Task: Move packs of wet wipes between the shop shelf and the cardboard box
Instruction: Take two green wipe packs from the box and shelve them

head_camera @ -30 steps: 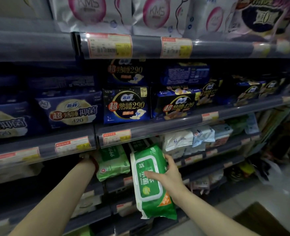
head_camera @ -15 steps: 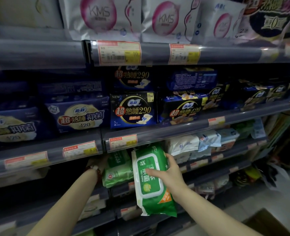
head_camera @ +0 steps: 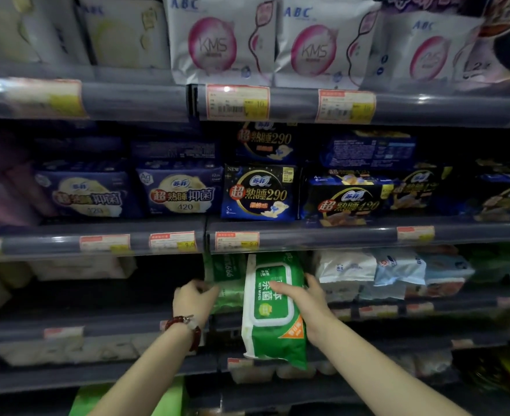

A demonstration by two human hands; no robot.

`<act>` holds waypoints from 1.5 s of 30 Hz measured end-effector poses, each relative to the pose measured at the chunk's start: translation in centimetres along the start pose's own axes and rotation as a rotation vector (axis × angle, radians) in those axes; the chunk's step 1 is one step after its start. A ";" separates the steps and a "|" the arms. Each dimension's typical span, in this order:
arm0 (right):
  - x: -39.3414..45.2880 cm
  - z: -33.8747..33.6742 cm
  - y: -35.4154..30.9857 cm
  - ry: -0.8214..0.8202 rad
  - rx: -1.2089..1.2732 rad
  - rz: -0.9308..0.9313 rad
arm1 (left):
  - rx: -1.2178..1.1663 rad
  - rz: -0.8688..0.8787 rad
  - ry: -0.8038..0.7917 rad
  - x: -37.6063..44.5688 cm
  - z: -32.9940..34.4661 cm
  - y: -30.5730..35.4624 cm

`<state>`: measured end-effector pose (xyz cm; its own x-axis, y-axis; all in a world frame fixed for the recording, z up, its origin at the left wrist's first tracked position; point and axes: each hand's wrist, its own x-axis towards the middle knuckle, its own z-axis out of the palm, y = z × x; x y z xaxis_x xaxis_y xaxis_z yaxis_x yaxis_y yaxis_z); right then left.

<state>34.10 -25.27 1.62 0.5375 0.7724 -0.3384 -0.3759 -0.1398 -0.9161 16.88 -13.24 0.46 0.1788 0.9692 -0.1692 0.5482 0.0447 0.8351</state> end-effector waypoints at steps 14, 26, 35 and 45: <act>1.2 -2.2 -0.8 -0.199 0.011 0.220 | -0.815 -0.356 -0.542 -7.6 4.3 0.7; -1.0 -6.3 0.1 -0.200 -0.101 0.168 | -0.882 -0.445 -0.325 -4.2 8.8 5.3; 2.6 -4.3 -0.4 0.073 0.090 0.168 | -0.891 -0.469 -0.228 -1.2 10.2 8.6; 3.0 -4.2 0.0 0.141 0.197 0.186 | -0.591 -0.330 -0.056 -1.4 11.0 6.8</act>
<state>38.91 -25.55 -0.31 0.5404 0.6489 -0.5356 -0.6091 -0.1373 -0.7811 29.36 -16.94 0.56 0.1295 0.8687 -0.4781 0.0450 0.4765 0.8780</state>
